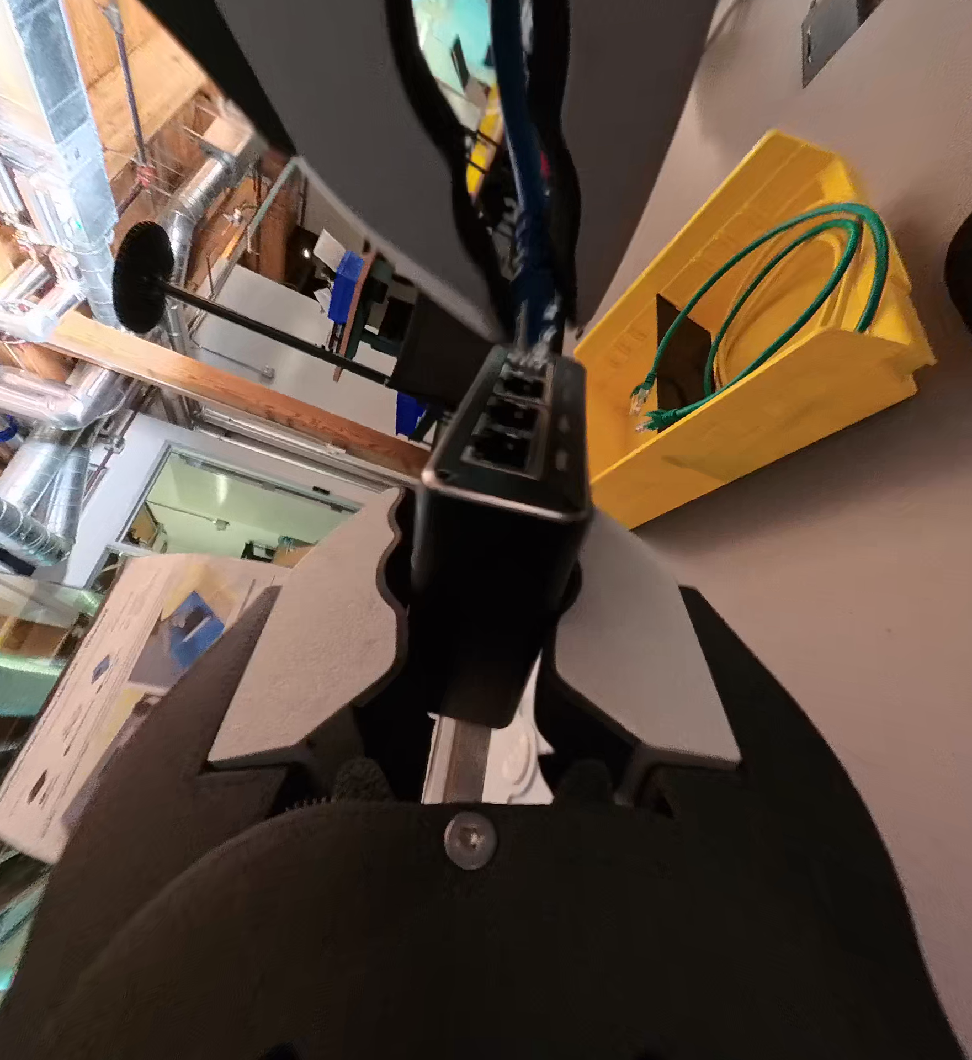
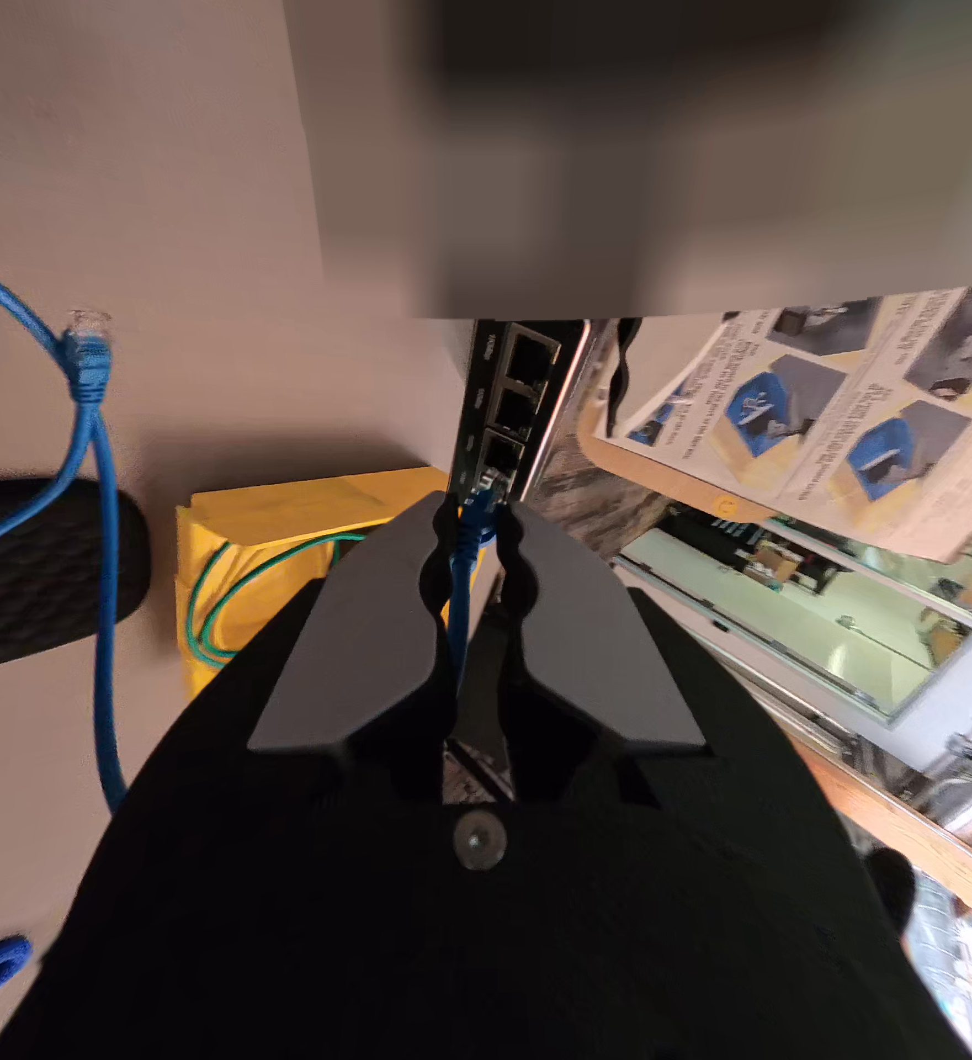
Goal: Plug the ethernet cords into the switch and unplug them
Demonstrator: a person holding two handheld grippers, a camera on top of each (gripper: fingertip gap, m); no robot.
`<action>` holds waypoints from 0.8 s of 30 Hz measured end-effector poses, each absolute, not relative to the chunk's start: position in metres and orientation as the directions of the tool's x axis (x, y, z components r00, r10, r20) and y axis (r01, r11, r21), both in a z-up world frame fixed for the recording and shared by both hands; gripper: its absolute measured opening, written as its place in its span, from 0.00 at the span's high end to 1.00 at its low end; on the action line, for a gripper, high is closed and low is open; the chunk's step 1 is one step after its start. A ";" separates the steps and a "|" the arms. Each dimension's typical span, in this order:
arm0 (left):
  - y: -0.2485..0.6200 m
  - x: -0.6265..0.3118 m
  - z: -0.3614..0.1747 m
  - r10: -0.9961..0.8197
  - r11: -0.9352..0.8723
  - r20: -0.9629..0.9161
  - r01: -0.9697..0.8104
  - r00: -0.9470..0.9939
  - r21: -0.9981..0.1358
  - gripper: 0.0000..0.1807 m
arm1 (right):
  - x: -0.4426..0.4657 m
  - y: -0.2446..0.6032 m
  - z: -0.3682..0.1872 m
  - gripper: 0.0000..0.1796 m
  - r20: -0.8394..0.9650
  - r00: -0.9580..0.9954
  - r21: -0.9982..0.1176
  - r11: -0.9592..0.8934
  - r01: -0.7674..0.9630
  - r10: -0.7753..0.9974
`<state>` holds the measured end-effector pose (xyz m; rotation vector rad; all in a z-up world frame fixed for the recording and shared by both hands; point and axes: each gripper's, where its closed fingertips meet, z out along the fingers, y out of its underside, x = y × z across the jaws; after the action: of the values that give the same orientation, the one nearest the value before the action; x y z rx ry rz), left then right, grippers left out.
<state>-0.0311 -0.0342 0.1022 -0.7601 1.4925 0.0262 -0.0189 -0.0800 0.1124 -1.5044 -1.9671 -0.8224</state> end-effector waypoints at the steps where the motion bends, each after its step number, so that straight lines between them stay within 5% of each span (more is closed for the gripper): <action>1: -0.005 -0.045 0.116 -0.338 0.686 -0.896 -0.576 0.288 -0.444 0.77 | -0.018 -0.100 0.091 0.93 0.586 -0.254 0.117 0.230 0.966 0.770; 2: 0.025 -0.069 0.129 -0.250 0.607 -0.892 -0.657 0.376 -0.447 0.78 | -0.020 -0.114 0.068 0.93 0.514 -0.247 0.088 0.236 0.968 0.821; 4: 0.029 -0.092 0.142 -0.529 0.547 -0.722 -0.471 0.445 -0.691 0.78 | 0.006 -0.094 0.058 0.92 0.588 -0.314 0.232 0.216 0.948 0.746; 5: 0.012 -0.092 0.153 -0.641 0.541 -0.639 -0.341 0.425 -0.769 0.78 | 0.004 -0.086 0.069 0.93 0.640 -0.216 0.117 0.184 0.976 0.737; 9: 0.004 -0.097 0.161 -0.550 0.611 -0.705 -0.360 0.448 -0.705 0.78 | 0.003 -0.073 0.120 0.93 0.765 -0.010 -0.136 0.176 0.975 0.644; 15: -0.007 -0.101 0.170 -0.649 0.581 -0.624 -0.245 0.435 -0.776 0.78 | 0.078 -0.038 0.201 0.93 0.909 0.009 -0.038 0.063 0.997 0.416; 18: -0.014 -0.105 0.176 -0.681 0.566 -0.594 -0.206 0.429 -0.798 0.78 | 0.107 -0.025 0.229 0.93 0.919 0.076 -0.094 0.027 0.995 0.386; 24: -0.014 -0.105 0.176 -0.686 0.557 -0.591 -0.216 0.424 -0.802 0.78 | 0.171 0.010 0.219 0.93 0.931 0.082 -0.039 -0.125 0.991 0.357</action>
<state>-0.1053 -0.0139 0.1758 -0.9764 1.1305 -0.3614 0.1714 0.0098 0.2186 -1.5963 -1.3706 -1.0494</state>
